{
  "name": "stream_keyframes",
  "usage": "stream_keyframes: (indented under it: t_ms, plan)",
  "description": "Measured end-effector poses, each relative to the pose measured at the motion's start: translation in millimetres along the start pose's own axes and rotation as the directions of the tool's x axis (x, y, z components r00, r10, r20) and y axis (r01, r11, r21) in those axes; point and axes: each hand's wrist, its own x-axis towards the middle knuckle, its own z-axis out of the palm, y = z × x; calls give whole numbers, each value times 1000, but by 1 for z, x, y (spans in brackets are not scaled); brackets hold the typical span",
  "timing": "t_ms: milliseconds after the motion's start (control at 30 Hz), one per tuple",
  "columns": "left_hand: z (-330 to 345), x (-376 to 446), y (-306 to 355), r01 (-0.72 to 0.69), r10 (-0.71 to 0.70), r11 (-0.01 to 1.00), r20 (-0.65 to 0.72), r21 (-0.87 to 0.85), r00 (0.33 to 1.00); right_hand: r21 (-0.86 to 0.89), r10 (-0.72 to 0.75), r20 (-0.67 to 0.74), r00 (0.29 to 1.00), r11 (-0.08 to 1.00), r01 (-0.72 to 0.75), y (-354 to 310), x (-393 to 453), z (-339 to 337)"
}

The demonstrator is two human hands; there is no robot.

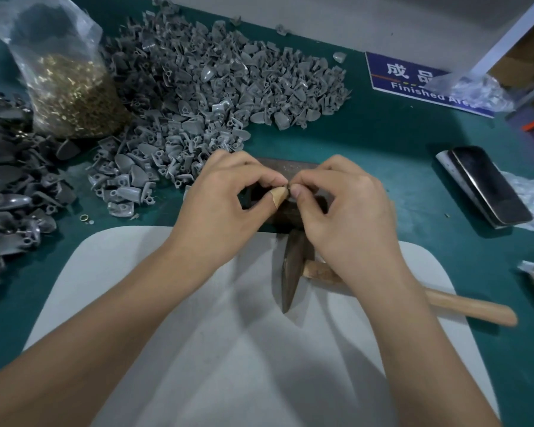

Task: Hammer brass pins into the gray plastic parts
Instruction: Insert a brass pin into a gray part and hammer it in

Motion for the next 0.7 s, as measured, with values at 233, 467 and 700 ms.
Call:
stream_keyframes:
  t_ms: [233,467,700]
  plan:
    - [0,0,-2,-7,8,998,-7,61,1000,168,77,-43,996,983,-69,7,-2,4]
    - [1,-1,-2,-17,18,995,-9,97,1000,247,80,-8,997,966,-76,13,0,6]
    - [2,0,-5,-11,12,997,-8,77,1000,274,114,67,991,953,-128,14,6,0]
